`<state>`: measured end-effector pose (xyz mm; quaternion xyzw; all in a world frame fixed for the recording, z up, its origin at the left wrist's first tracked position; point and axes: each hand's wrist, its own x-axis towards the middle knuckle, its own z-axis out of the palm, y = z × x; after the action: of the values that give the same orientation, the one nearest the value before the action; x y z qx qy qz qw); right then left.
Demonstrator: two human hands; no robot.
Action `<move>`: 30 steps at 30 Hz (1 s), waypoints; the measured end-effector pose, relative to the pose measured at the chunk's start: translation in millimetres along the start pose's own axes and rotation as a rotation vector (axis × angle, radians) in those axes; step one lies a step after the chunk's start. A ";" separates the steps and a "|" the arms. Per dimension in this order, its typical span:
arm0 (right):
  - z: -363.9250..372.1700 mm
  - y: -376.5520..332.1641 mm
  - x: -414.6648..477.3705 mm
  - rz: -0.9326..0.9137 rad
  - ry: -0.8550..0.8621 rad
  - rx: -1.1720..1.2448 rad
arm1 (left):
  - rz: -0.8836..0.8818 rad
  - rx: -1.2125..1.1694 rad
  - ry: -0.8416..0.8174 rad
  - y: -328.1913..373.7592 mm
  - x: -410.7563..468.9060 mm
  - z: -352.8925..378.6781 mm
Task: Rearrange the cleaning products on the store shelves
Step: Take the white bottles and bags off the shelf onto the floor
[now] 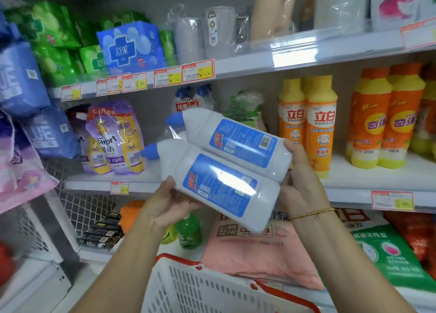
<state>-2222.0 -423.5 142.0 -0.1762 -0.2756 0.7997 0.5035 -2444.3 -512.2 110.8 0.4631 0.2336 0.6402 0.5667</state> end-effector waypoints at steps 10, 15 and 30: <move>21.2 11.9 -32.7 -0.988 -0.084 -1.432 | 0.099 0.118 0.350 46.6 25.7 68.4; 21.4 34.3 -38.0 -1.054 0.052 -1.939 | 0.077 0.463 0.480 55.3 24.0 107.3; 7.9 -12.8 -63.9 0.274 -0.340 -0.103 | -0.046 1.070 0.610 95.5 -4.9 95.9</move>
<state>-2189.9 -478.9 156.4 -0.1003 -0.3704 0.8637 0.3267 -2411.0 -562.2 232.2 0.4742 0.6838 0.5255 0.1771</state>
